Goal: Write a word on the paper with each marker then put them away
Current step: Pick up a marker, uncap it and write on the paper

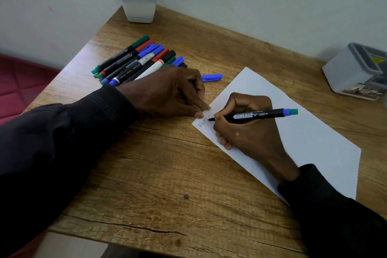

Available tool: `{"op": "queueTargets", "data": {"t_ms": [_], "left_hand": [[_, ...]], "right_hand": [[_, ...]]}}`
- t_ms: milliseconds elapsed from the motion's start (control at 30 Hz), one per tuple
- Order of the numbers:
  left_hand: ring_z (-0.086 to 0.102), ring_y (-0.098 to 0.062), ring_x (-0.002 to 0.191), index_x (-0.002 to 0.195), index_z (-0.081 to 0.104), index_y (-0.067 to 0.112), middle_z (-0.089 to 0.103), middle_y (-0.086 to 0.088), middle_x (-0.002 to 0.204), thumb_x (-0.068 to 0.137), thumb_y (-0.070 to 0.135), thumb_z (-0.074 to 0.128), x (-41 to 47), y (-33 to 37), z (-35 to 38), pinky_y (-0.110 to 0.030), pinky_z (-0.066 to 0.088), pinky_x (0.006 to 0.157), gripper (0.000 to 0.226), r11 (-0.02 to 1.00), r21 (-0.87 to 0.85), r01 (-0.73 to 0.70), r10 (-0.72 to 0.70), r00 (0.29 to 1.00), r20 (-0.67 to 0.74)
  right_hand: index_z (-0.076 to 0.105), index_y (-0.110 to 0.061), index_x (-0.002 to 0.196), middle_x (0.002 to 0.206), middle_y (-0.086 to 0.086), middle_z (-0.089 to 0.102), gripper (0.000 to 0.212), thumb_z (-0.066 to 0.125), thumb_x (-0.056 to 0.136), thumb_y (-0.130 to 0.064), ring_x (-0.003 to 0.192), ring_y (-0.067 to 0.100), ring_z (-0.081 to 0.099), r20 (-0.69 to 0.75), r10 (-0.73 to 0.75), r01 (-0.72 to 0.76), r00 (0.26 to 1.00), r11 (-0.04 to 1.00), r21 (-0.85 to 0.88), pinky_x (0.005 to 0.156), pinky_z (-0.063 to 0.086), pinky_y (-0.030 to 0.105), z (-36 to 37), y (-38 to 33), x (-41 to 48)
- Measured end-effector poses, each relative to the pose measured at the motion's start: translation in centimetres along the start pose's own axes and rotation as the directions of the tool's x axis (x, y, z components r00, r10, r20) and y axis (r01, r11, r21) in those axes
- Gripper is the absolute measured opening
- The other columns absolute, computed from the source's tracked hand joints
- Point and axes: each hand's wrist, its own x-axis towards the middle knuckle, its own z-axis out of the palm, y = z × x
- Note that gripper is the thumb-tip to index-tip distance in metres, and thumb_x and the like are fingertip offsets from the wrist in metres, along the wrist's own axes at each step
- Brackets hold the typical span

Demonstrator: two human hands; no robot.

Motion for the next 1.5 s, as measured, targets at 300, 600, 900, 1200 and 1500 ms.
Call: {"op": "queueTargets", "data": {"t_ms": [300,600,900,1200,1500], "left_hand": [[0.054,-0.001,0.105,0.097,0.066,0.04,0.061,0.008,0.109,0.077,0.025,0.076,-0.1,-0.1,-0.1,-0.002,0.046,0.079,0.027,0.999,0.032,0.007,-0.007,1.0,-0.004],[0.055,0.001,0.103,0.09,0.063,0.048,0.06,0.011,0.109,0.077,0.027,0.076,-0.1,0.1,-0.1,-0.004,0.047,0.078,0.028,1.0,0.009,0.022,-0.022,1.0,0.016],[0.053,0.0,0.105,0.091,0.061,0.049,0.061,0.009,0.11,0.077,0.025,0.076,0.0,-0.1,0.0,-0.002,0.046,0.08,0.032,1.0,0.03,-0.003,0.003,1.0,0.0],[0.056,-0.003,0.103,0.099,0.066,0.041,0.061,0.01,0.109,0.077,0.028,0.075,0.0,-0.5,0.0,-0.012,0.05,0.085,0.027,0.999,0.043,0.005,-0.005,1.0,0.017],[0.058,-0.003,0.103,0.097,0.068,0.039,0.061,0.01,0.109,0.078,0.022,0.077,-0.1,0.2,0.0,-0.018,0.053,0.086,0.027,0.998,0.028,0.051,-0.051,0.999,0.014]], "right_hand": [[0.069,0.005,0.078,0.06,0.008,0.071,0.013,0.074,0.089,0.004,0.045,0.02,0.07,-0.022,0.0,0.001,1.0,0.999,0.038,0.042,0.054,0.026,0.1,0.0,-0.1],[0.07,0.003,0.08,0.061,0.008,0.071,0.011,0.074,0.09,0.002,0.046,0.021,0.07,-0.023,-0.019,0.02,1.0,0.999,0.043,0.044,0.055,0.027,0.0,0.2,-0.1],[0.068,0.002,0.076,0.059,0.008,0.071,0.012,0.075,0.087,0.003,0.045,0.023,0.07,-0.037,0.016,-0.014,0.999,0.998,0.059,0.045,0.054,0.028,0.0,0.2,-0.1],[0.066,0.002,0.071,0.058,0.013,0.07,0.018,0.07,0.088,0.008,0.044,0.026,0.068,-0.066,0.058,-0.049,0.996,0.991,0.126,0.044,0.054,0.029,-0.1,0.1,-0.1],[0.066,0.006,0.082,0.068,0.02,0.07,0.017,0.058,0.097,0.009,0.053,0.025,0.066,-0.019,0.256,-0.216,0.966,0.849,0.482,0.049,0.053,0.026,-1.5,-0.5,1.0]]}}
